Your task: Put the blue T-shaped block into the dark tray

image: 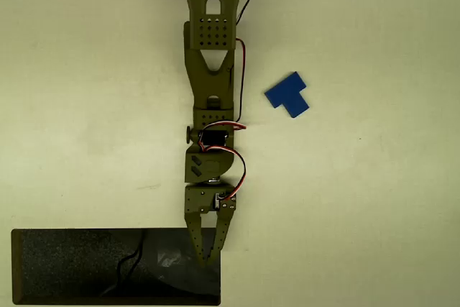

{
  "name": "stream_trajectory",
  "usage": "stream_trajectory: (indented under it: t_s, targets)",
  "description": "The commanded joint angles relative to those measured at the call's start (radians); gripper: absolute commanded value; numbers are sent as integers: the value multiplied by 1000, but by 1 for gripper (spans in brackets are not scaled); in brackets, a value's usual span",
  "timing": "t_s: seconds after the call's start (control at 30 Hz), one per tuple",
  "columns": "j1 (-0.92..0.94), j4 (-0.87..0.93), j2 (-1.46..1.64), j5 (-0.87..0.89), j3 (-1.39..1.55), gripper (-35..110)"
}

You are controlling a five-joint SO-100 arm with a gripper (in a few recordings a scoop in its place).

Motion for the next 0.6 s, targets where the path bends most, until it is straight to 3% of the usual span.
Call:
stream_trajectory:
  t_s: [0.0, 0.17, 0.3, 0.4, 0.5, 0.57]
  targets:
    - [2, -28, 0, -5, 5, 0]
    - [2, -31, 0, 66, 3, 0]
    - [-14, -25, -3, -6, -5, 0]
    - [-29, -106, 26, 54, 60, 0]
    - [-25, -255, 299, 114, 382, 0]
    - [-35, -112, 558, 179, 528, 0]
